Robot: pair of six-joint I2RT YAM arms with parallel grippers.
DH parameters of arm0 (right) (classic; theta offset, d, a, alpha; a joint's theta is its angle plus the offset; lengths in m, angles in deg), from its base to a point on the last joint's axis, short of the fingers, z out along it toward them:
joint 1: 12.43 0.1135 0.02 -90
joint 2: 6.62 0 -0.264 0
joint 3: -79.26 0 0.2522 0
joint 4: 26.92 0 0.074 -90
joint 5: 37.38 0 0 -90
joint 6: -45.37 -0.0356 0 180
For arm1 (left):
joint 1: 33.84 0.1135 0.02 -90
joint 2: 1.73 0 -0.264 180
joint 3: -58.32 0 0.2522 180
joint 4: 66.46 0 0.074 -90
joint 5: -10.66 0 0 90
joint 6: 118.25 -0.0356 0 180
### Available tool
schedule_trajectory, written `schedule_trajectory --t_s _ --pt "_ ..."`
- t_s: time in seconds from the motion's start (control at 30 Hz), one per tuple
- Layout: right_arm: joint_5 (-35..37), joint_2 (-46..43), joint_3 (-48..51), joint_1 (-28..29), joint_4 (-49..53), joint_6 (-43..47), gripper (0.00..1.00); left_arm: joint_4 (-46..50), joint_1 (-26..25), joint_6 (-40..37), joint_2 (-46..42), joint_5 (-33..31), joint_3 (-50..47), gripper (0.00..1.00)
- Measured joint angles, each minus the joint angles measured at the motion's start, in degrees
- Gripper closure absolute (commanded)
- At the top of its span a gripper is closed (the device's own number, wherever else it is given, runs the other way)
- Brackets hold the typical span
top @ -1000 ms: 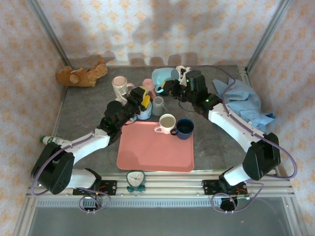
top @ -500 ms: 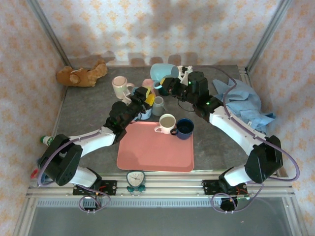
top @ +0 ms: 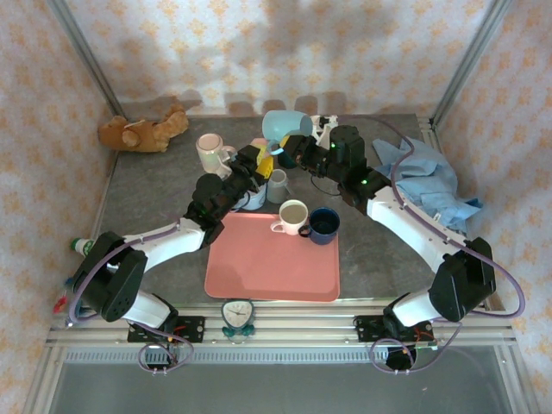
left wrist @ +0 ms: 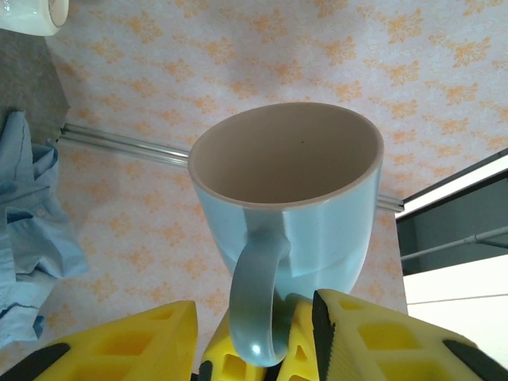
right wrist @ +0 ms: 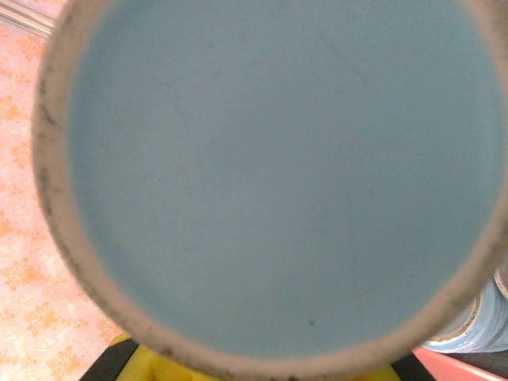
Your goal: Turn the mug right side up
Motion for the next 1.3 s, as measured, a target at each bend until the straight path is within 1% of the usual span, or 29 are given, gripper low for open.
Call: schedule_trajectory --t_s 0.47,0.97,1.07,1.3 --pt "-1.8 0.0 0.3 0.7 -0.8 -1.6 1.0 -0.3 -0.1 0.0 1.3 0.4 1.5 0.69" --pt "-2.3 0.5 0.5 1.1 -1.0 -2.9 1.0 -1.7 -0.1 0.0 2.0 0.3 1.5 0.78" --pt "-2.3 0.8 0.5 1.1 -1.2 -3.1 1.0 -1.8 -0.1 0.0 2.4 0.3 1.5 0.81" --pt "-1.9 1.0 0.5 1.1 -1.2 -3.3 1.0 -1.9 -0.1 0.0 2.6 0.2 1.5 0.93"
